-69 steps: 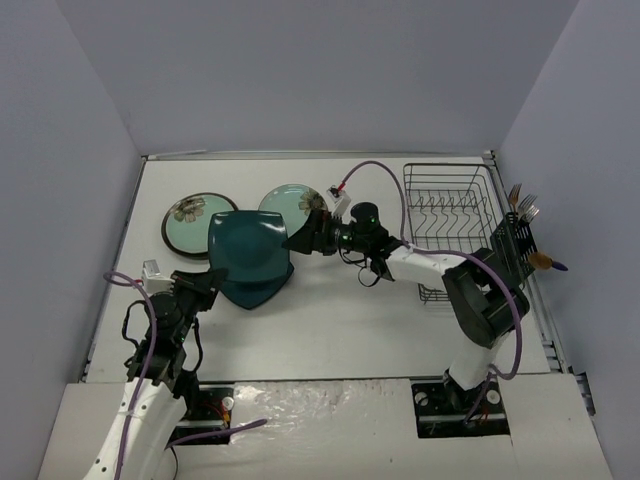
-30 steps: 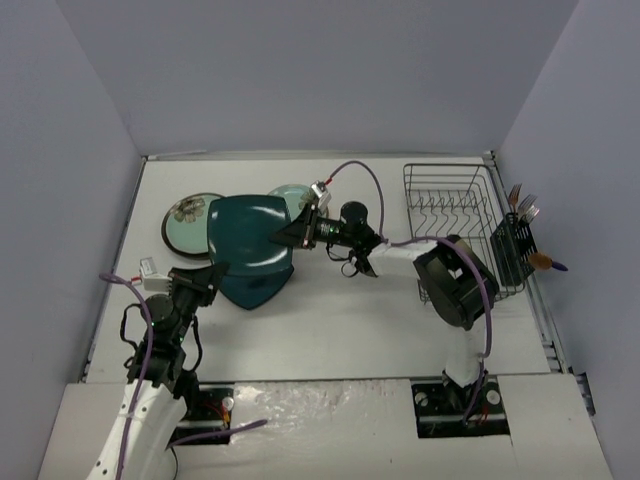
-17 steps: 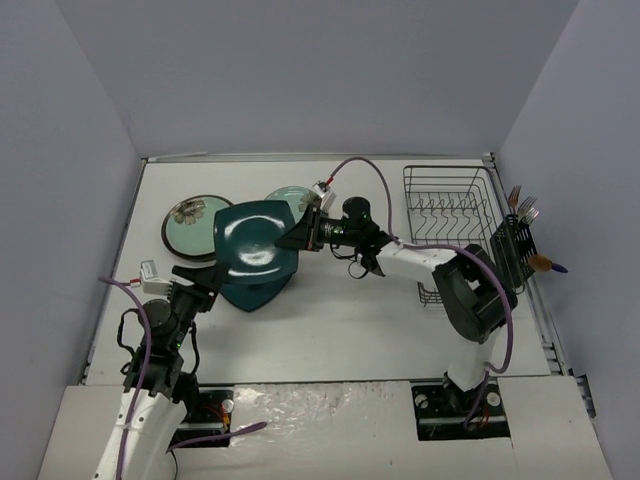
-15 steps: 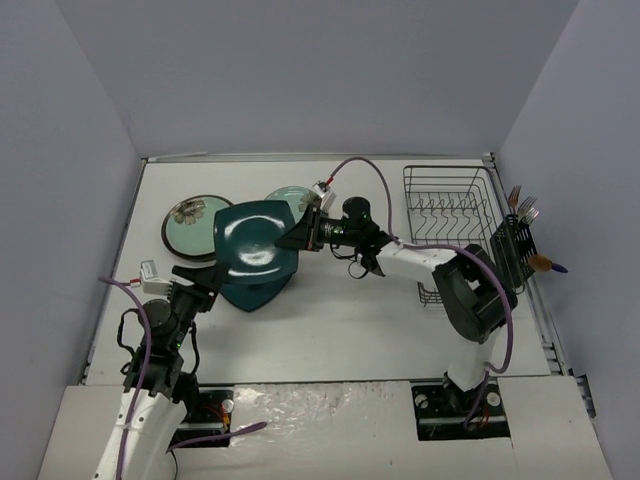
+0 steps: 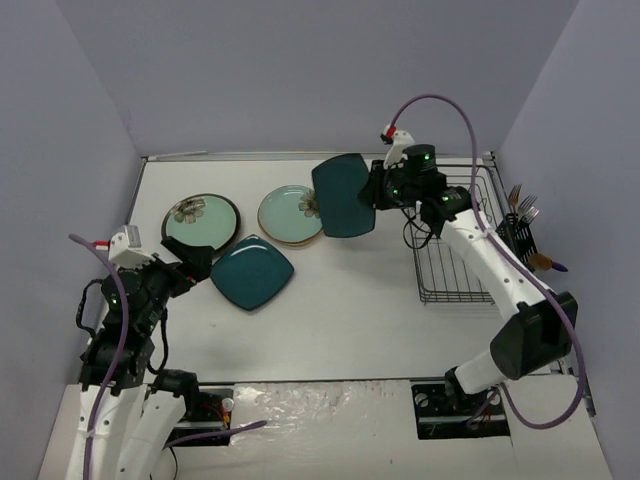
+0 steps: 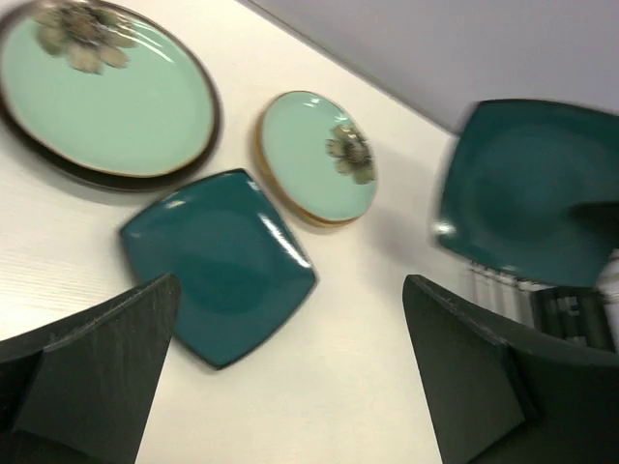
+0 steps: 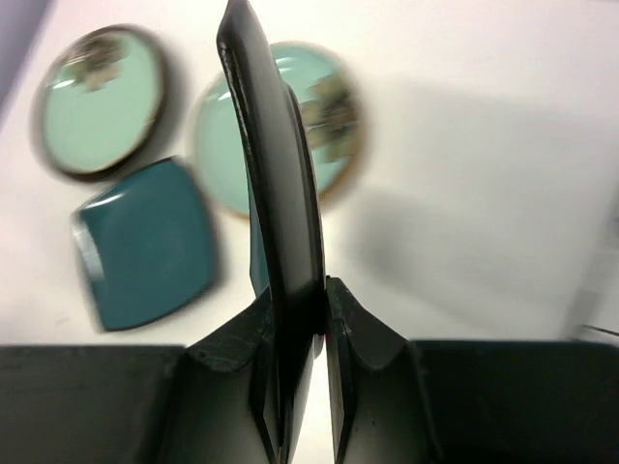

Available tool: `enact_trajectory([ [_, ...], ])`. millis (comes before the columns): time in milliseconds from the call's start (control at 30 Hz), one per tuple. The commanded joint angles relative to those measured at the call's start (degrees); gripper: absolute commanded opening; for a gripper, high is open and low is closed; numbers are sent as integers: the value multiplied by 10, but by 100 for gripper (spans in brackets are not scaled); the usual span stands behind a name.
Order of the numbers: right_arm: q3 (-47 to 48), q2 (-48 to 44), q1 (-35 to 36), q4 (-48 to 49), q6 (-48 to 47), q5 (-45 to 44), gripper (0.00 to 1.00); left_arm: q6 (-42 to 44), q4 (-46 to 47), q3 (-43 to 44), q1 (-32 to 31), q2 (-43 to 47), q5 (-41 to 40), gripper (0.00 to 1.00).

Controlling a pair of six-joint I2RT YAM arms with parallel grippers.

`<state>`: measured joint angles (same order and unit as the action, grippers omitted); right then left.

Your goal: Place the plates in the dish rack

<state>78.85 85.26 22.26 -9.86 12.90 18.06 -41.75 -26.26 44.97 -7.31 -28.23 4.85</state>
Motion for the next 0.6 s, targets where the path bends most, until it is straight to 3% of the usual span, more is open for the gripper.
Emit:
enact_trajectory([
  [0, 78, -84, -27, -62, -158, -175, 0, 178, -101, 100, 3, -75, -79, 97],
  [200, 146, -69, -69, -125, -256, -312, 0, 257, -114, 142, 3, -124, -117, 97],
  [567, 245, 44, -213, -198, -328, -283, 0, 269, -62, 53, -26, -93, -129, 97],
])
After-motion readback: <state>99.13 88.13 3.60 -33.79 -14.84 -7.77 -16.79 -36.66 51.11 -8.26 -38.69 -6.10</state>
